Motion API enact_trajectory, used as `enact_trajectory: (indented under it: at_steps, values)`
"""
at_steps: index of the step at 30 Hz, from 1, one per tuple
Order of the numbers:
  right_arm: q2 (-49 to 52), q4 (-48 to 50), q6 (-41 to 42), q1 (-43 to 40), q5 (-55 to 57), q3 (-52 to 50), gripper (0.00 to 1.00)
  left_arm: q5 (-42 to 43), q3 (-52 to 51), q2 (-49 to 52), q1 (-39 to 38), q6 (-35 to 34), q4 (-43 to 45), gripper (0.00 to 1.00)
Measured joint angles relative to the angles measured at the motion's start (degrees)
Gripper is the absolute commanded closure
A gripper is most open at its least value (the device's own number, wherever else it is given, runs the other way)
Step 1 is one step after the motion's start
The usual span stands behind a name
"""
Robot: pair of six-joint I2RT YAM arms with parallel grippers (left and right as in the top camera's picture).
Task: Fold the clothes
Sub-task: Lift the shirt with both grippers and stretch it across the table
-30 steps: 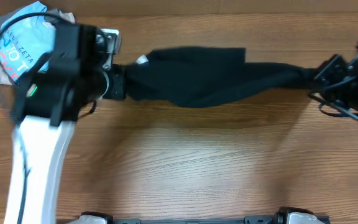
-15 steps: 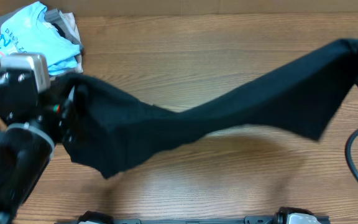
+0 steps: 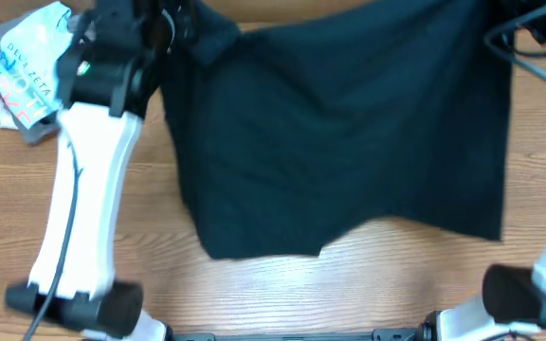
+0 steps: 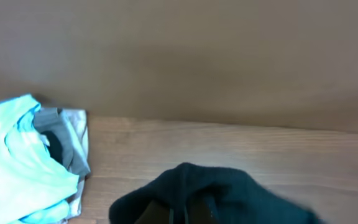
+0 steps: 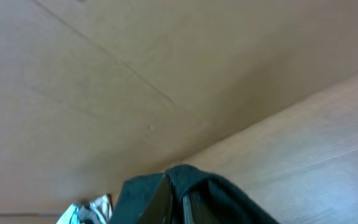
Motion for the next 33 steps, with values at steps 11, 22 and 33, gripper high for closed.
enact_trajectory:
  at_steps: [11, 22, 33]
  values:
    - [3.23, 2.75, 0.81, -5.7, -5.99, 10.8, 0.96, -7.43, 25.73, 3.48, 1.07, 7.28, -2.69, 0.96]
    - [-0.28, -15.45, -0.81, -6.86, -7.21, 15.39, 0.96, -8.2, 34.42, 1.46, 0.96, 5.62, -24.74, 0.96]
    - [4.15, -21.86, -2.67, -1.36, -2.91, -6.08, 0.96, -4.04, 31.85, 24.46, 0.96, -3.74, -44.92, 0.96]
